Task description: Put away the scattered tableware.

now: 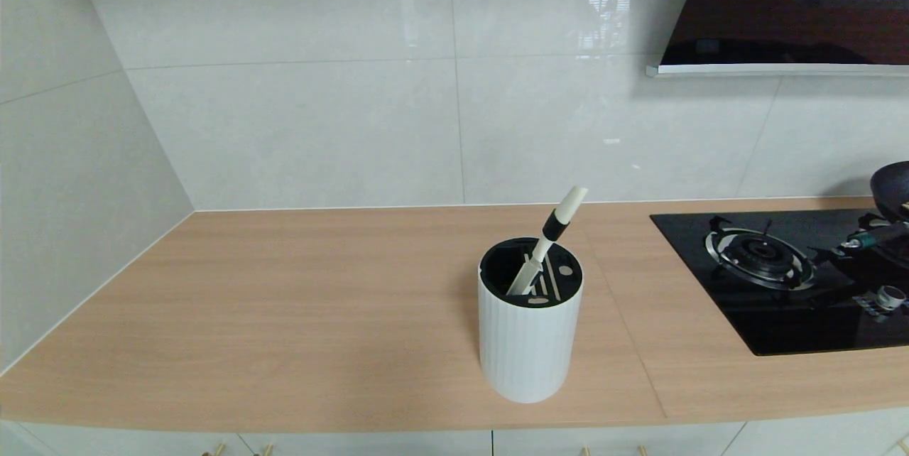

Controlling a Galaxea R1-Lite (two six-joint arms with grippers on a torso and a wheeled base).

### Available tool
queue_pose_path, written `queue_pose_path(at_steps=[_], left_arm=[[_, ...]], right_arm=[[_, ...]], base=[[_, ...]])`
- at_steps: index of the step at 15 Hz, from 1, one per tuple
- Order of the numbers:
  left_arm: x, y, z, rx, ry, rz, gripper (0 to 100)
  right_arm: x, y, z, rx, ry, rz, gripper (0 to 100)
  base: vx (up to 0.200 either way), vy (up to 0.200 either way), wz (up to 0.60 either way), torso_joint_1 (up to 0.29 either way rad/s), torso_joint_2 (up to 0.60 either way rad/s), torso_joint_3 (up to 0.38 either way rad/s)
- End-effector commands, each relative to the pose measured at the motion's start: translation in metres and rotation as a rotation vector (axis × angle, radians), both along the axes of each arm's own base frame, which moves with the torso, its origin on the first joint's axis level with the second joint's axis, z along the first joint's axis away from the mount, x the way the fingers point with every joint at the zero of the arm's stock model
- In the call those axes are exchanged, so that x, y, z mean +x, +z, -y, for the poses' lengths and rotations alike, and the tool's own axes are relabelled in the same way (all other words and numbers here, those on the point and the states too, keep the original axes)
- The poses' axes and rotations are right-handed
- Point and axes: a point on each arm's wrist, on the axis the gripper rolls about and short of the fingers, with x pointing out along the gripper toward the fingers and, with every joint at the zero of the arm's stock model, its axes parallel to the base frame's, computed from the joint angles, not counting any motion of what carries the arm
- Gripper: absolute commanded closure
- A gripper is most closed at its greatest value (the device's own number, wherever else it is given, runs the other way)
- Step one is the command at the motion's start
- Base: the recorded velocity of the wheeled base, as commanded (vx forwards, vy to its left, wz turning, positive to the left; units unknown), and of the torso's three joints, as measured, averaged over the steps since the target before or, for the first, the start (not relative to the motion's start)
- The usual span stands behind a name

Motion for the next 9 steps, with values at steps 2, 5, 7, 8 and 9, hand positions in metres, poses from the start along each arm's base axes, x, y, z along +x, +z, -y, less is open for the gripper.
queue_pose_path(at_steps=[2, 5, 7, 8, 9], left_arm=[[0.0002, 0.0000, 0.0000, -0.001, 0.000, -0.002, 0], [0.0002, 0.0000, 0.0000, 0.001, 0.001, -0.002, 0], [0.0002, 0.0000, 0.0000, -0.001, 0.000, -0.002, 0], [0.0002, 0.0000, 0.0000, -0.001, 0.000, -0.002, 0], [0.0002, 0.0000, 0.0000, -0.001, 0.000, -0.002, 0]], right_arm=[[0.0000, -0.0057, 0.0000, -0.052, 0.003, -0.065, 0], [0.0001, -0.0047, -0.0001, -0.069, 0.007, -0.053, 0], [0.0002, -0.0052, -0.0002, -0.060, 0.006, -0.054, 0], [0.0001, -0.0047, -0.0002, -0.060, 0.006, -0.053, 0], [0.0001, -0.0047, -0.0002, -0.060, 0.006, -0.053, 0]], base=[[0.000, 0.000, 0.00, 0.000, 0.00, 0.000], [0.000, 0.000, 0.00, 0.000, 0.00, 0.000], [0.000, 0.000, 0.00, 0.000, 0.00, 0.000], [0.000, 0.000, 0.00, 0.000, 0.00, 0.000], [0.000, 0.000, 0.00, 0.000, 0.00, 0.000]])
